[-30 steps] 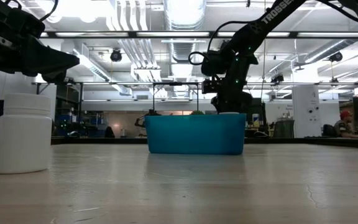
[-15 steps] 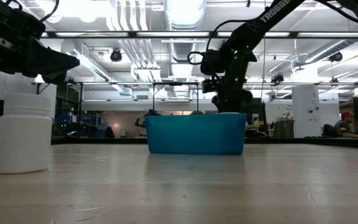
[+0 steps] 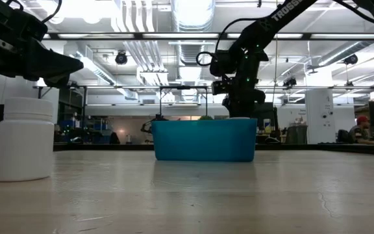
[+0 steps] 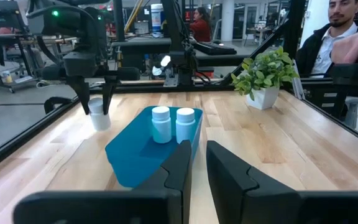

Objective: Pick and place pill bottles into a basket
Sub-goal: Put the white pill bottle into the blue bin

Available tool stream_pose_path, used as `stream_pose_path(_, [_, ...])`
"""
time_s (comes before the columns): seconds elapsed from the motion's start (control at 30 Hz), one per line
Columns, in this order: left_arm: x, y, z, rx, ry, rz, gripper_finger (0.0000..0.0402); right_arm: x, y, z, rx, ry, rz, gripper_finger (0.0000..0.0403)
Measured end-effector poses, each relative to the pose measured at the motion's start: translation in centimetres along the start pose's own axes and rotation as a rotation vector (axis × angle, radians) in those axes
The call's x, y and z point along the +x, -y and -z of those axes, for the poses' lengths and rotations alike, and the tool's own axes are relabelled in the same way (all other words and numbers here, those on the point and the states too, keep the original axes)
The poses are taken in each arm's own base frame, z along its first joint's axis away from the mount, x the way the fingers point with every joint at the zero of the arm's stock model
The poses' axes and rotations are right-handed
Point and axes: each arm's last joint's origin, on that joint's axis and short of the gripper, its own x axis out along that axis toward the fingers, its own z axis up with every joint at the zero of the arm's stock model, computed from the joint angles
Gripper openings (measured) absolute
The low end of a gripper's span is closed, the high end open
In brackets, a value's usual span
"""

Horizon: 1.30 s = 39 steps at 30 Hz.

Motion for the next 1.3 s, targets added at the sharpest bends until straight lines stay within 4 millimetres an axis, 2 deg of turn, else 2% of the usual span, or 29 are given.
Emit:
stream_pose_path(0.37, [0.0, 0.0, 0.0, 0.000, -0.001, 0.000, 0.0033, -2.5, -0.3, -1.6, -0.017, 0.000, -0.007, 0.0152])
stream_pose_path(0.87, [0.0, 0.0, 0.0, 0.000, -0.002, 0.000, 0.0033, -5.2, -3.0, -4.6, -0.109, 0.028, -0.021, 0.0152])
stream_pose_path(1.1, [0.1, 0.0, 0.1, 0.001, -0.013, 0.000, 0.0033, -7.3, -4.3, -5.9, -0.148, 0.052, -0.028, 0.0152])
stream_pose_path(1.3, [0.1, 0.0, 0.2, 0.001, -0.022, 0.000, 0.0033, -9.4, -5.8, -6.9, -0.189, 0.167, -0.086, 0.0152])
